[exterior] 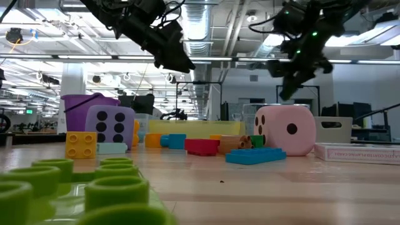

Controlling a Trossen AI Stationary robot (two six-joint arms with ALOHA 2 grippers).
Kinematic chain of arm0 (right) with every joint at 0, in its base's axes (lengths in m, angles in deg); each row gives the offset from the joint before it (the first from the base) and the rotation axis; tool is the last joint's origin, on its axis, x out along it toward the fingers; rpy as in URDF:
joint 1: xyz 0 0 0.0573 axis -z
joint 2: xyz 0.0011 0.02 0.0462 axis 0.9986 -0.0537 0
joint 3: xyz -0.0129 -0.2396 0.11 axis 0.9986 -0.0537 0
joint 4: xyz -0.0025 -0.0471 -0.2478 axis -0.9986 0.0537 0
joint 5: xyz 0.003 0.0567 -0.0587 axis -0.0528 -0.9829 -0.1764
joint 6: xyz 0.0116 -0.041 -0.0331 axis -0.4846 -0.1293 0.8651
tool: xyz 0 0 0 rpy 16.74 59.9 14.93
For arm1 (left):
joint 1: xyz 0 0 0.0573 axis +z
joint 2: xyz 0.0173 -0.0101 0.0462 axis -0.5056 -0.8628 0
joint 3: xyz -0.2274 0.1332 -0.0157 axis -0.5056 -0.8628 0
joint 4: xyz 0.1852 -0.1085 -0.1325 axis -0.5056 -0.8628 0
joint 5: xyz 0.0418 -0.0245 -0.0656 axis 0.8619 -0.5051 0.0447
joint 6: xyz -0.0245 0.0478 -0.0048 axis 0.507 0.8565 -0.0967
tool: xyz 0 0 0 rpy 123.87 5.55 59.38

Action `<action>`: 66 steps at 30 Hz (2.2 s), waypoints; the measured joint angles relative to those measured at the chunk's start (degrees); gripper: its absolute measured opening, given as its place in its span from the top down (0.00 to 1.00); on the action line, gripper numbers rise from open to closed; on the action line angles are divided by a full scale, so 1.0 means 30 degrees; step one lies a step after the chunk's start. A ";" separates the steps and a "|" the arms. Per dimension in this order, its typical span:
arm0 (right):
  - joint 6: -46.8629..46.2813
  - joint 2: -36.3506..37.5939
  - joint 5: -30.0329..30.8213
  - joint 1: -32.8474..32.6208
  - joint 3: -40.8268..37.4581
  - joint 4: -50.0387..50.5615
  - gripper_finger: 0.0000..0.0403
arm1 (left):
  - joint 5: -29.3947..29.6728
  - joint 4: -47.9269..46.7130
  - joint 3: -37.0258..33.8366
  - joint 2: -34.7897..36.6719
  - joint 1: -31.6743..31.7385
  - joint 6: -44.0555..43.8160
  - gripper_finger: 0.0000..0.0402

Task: Pick & Place Toys
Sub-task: Put the small green game piece into the gray bin, then put the small red game piece into the gray bin

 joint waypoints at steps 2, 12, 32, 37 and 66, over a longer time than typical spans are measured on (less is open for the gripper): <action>-0.0737 0.0750 0.0010 0.0213 0.0000 0.1150 0.74 | 0.0463 -0.0076 0.0000 0.0000 0.0000 0.0015 0.45; -0.1021 0.3051 0.0020 0.0918 0.0000 0.3332 0.53 | 0.0748 -0.1619 0.0000 0.0000 -0.0029 -0.0521 0.45; 0.1306 0.2693 -0.1031 -0.5959 -0.0003 0.4374 0.30 | -0.3473 -0.0861 -0.0270 -0.0015 -0.2551 -0.2968 0.45; 0.1603 0.2693 -0.0057 -1.0001 -0.0812 0.2308 0.30 | -0.5305 0.2238 -0.0277 -0.0015 -0.4447 -0.2972 0.45; 0.2508 0.1541 0.2195 -1.9892 -0.7606 -1.2148 0.30 | 0.8754 0.0128 -0.0277 -0.0015 -1.4578 -0.4784 0.51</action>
